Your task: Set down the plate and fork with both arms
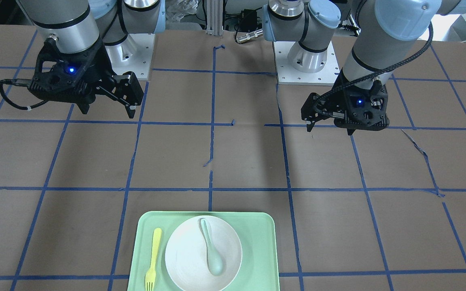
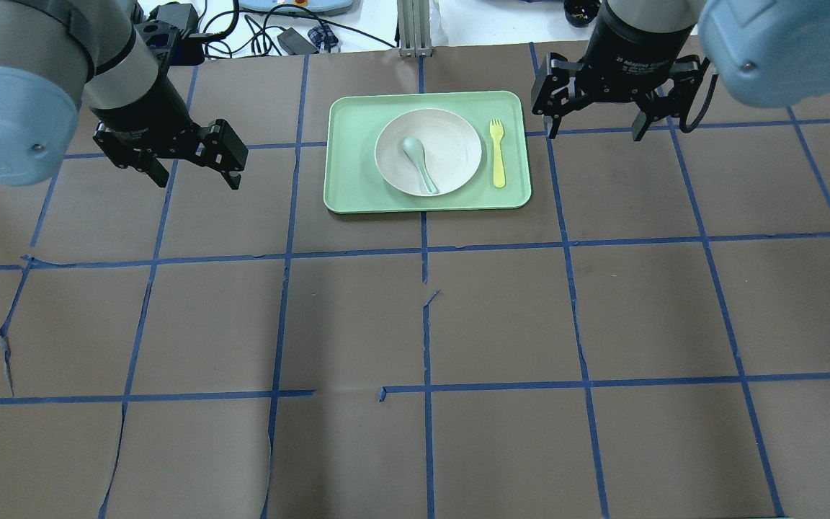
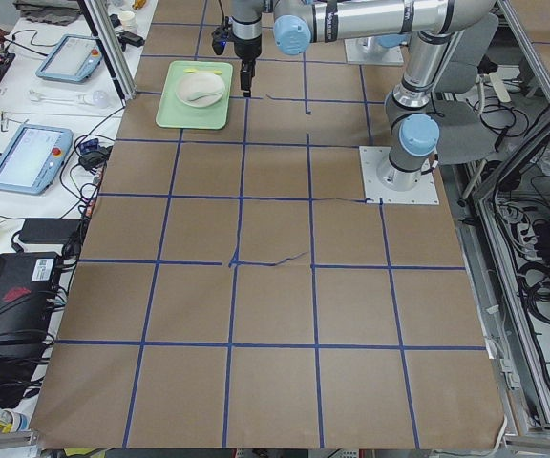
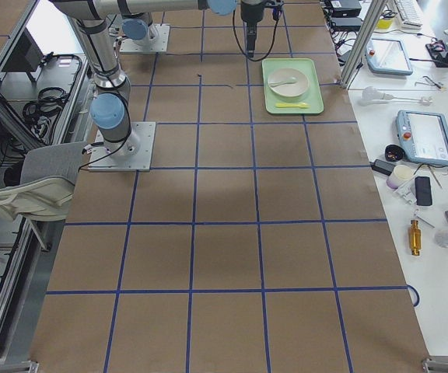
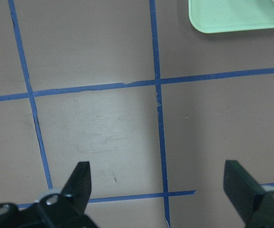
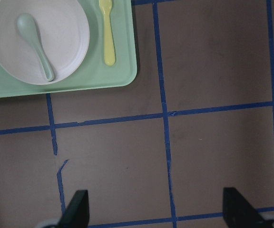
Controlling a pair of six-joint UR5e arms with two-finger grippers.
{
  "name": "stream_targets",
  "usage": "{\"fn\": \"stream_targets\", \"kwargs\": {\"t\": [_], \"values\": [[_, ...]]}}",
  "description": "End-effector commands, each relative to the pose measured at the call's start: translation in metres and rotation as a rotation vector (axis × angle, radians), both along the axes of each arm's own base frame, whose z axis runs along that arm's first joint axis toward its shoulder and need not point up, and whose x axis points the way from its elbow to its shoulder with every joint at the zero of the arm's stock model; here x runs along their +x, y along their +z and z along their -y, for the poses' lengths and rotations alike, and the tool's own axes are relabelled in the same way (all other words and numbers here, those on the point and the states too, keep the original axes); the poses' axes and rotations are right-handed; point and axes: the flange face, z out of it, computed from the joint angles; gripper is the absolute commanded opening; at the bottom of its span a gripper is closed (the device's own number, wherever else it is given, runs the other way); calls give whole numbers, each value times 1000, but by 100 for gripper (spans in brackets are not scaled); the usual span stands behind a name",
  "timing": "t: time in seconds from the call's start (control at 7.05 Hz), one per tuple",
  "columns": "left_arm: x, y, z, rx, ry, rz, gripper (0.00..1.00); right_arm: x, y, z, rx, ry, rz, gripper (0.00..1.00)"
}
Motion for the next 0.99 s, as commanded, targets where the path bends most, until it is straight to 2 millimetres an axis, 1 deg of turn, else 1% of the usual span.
{"fn": "stream_targets", "kwargs": {"t": [0.0, 0.14, 0.57, 0.85], "values": [[0, 8, -6, -15, 1, 3, 100, -3, 8, -15, -25, 1, -10, 100], [-1, 11, -8, -18, -1, 3, 100, 0, 7, -12, -23, 6, -7, 100], [0, 11, -7, -20, 0, 0, 100, 0, 8, -11, -26, 7, -5, 100], [1, 2, -3, -4, 2, -4, 100, 0, 8, -12, -26, 7, -7, 100]]}}
